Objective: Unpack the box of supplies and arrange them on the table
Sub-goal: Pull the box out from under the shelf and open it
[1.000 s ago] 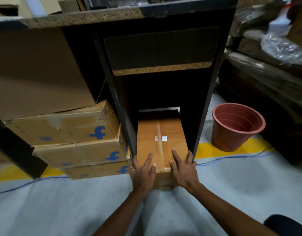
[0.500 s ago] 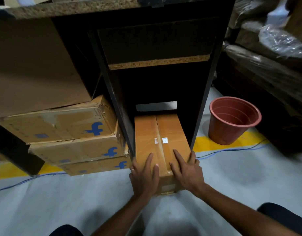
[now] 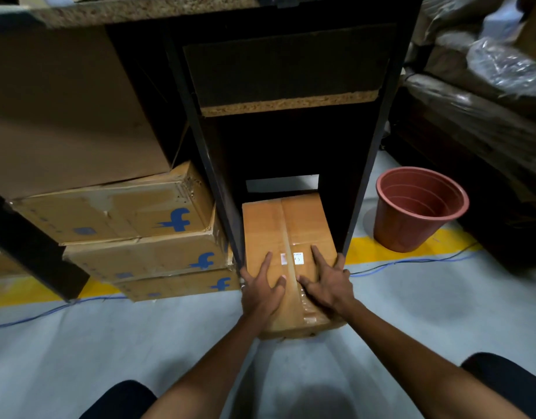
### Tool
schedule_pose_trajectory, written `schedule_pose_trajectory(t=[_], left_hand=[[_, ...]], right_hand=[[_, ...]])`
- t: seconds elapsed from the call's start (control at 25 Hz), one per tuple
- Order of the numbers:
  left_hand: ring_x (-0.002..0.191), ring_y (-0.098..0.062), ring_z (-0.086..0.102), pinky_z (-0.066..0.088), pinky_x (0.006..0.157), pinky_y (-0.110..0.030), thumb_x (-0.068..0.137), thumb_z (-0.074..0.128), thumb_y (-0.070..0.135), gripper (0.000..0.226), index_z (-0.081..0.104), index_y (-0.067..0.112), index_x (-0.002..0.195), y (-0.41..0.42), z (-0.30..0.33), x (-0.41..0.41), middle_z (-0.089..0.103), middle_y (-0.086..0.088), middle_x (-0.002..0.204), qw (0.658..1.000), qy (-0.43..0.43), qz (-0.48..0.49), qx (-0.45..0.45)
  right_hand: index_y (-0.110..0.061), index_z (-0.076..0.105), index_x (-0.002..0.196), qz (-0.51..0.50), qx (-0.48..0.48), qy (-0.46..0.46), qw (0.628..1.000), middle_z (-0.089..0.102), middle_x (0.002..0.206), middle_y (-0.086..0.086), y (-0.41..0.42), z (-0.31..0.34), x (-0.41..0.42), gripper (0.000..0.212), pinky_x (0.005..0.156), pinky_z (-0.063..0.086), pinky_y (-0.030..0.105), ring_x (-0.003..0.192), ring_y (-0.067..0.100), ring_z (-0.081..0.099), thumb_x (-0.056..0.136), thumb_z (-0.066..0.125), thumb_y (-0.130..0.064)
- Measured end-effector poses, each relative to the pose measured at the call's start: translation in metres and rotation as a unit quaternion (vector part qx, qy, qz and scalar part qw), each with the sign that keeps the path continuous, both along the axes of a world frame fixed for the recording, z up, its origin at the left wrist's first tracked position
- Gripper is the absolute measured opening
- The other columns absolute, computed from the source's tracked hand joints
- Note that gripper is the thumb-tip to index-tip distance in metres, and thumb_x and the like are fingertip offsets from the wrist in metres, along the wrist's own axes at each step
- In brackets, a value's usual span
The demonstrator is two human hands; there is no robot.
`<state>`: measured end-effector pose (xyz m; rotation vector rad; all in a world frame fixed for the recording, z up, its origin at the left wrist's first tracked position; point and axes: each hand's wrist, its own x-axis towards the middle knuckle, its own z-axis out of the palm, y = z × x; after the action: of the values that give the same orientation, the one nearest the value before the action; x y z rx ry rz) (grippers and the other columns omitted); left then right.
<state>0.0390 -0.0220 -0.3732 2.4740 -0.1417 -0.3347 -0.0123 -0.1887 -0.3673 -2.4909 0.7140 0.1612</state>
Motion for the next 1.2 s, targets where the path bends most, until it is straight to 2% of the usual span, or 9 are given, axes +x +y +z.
schedule_pose_trajectory(t=[0.2,0.32,0.48,0.64,0.76,0.88,1.04,1.2], left_hand=[[0.124,-0.04,0.045,0.048,0.093,-0.042,0.093,0.053,0.055,0.07,0.011,0.062,0.149,-0.002,-0.005,-0.036,0.013,-0.012,0.155,0.999,0.031,0.03,0.017],[0.125,-0.039,0.043,0.047,0.094,-0.042,0.095,0.053,0.051,0.071,0.01,0.059,0.15,0.011,-0.005,-0.054,0.015,-0.01,0.151,0.999,0.027,0.001,0.022],[0.127,-0.033,0.043,0.045,0.101,-0.045,0.092,0.052,0.057,0.076,0.0,0.062,0.147,0.032,-0.011,-0.071,0.018,-0.008,0.148,0.997,0.05,-0.036,0.043],[0.136,-0.038,0.037,0.042,0.105,-0.049,0.091,0.05,0.065,0.082,-0.01,0.062,0.147,0.024,-0.003,-0.066,0.01,-0.01,0.154,0.997,0.063,-0.026,0.034],[0.141,-0.04,0.03,0.039,0.108,-0.053,0.087,0.053,0.071,0.089,-0.007,0.056,0.151,0.009,0.008,-0.055,0.005,-0.013,0.159,0.998,0.055,0.0,0.027],[0.14,-0.043,0.029,0.038,0.108,-0.056,0.078,0.058,0.078,0.101,-0.007,0.055,0.151,0.003,0.008,-0.054,0.005,-0.014,0.157,0.997,0.059,0.005,0.049],[0.135,-0.041,0.033,0.041,0.105,-0.055,0.076,0.063,0.073,0.102,-0.003,0.055,0.151,0.002,0.006,-0.059,0.008,-0.012,0.155,0.997,0.05,0.022,0.058],[0.135,-0.039,0.032,0.041,0.104,-0.054,0.073,0.064,0.075,0.106,-0.007,0.056,0.149,0.004,0.002,-0.072,0.008,-0.009,0.154,0.996,0.052,0.019,0.064]], right_hand=[[-0.053,0.003,0.152,-0.014,0.005,-0.02,1.0,0.006,0.156,0.013,0.013,-0.009,-0.036,0.091,0.104,0.042,0.054,0.127,0.046,0.039,0.081,0.057,-0.07],[-0.052,-0.001,0.153,0.004,0.026,0.005,1.0,0.008,0.154,0.013,0.013,-0.007,-0.059,0.097,0.106,0.043,0.051,0.128,0.045,0.038,0.08,0.061,-0.067],[-0.049,-0.003,0.154,0.027,0.052,0.042,0.997,0.009,0.153,0.01,0.013,-0.01,-0.096,0.101,0.107,0.044,0.048,0.131,0.041,0.04,0.081,0.065,-0.064],[-0.047,0.0,0.152,-0.003,0.064,0.011,0.998,0.019,0.148,0.014,0.014,-0.007,-0.083,0.089,0.103,0.047,0.05,0.125,0.043,0.046,0.086,0.056,-0.068],[-0.043,0.0,0.154,-0.023,0.058,-0.021,0.998,0.018,0.152,0.02,0.012,0.0,-0.053,0.079,0.104,0.044,0.054,0.126,0.045,0.043,0.093,0.045,-0.065],[-0.046,-0.006,0.154,-0.035,0.039,-0.008,0.999,0.014,0.155,0.02,0.012,-0.001,-0.043,0.082,0.103,0.043,0.055,0.126,0.045,0.041,0.092,0.043,-0.068],[-0.042,-0.007,0.156,-0.014,0.018,0.014,1.0,0.014,0.156,0.019,0.01,-0.002,-0.049,0.085,0.104,0.042,0.054,0.128,0.044,0.04,0.093,0.045,-0.064],[-0.04,-0.007,0.156,-0.003,0.013,0.02,1.0,0.018,0.152,0.017,0.009,0.0,-0.061,0.084,0.102,0.044,0.052,0.124,0.043,0.041,0.094,0.044,-0.061]])
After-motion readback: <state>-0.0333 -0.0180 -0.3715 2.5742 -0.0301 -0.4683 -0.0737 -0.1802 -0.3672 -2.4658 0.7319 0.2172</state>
